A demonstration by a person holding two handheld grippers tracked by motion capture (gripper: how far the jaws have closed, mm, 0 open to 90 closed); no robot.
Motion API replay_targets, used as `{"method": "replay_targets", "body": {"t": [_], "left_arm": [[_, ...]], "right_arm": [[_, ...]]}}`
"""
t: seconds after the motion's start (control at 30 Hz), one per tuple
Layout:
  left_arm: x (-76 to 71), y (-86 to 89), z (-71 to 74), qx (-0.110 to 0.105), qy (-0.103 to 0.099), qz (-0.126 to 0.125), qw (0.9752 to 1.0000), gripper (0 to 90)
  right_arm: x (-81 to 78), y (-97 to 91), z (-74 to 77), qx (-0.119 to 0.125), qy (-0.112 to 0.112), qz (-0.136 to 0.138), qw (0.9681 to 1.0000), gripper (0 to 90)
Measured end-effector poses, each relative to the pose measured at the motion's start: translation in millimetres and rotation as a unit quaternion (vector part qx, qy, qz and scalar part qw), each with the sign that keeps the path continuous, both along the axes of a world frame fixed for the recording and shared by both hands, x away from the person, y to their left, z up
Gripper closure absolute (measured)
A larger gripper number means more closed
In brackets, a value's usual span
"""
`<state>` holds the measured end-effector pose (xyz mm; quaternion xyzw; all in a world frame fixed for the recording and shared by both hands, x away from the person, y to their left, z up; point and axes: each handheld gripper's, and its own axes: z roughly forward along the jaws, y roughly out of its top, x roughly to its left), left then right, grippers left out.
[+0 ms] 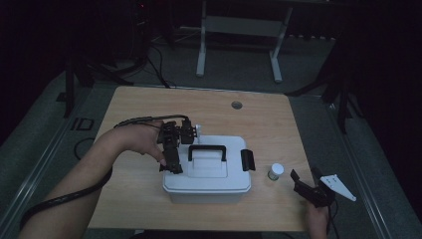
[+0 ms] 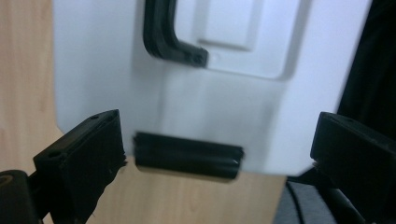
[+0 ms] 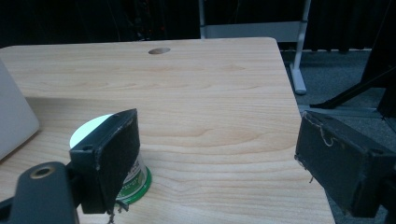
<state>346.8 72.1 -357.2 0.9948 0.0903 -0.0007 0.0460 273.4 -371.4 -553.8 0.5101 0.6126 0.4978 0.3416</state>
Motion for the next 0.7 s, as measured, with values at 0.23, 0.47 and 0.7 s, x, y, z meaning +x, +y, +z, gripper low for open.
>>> {"method": "replay_targets", "body": {"t": [0.23,0.47,0.7], "left_arm": [[6.9,-16.8,1.1,0.001,0.000,-0.018,0.9998,5.3],[12.1,-27.1,-3.4,0.015,-0.010,-0.030,0.9994,23.0],[13.9,-37.8,-12.4,0.045,-0.018,-0.051,0.9975,48.5]], "right_arm": [[0.0,-1.1,0.0,0.006,0.000,0.002,1.0000,13.4],[0.0,-2.0,-0.1,0.012,0.001,0.004,0.9999,13.4],[0.4,-2.3,-0.1,0.012,0.002,0.006,0.9999,13.4]]}}
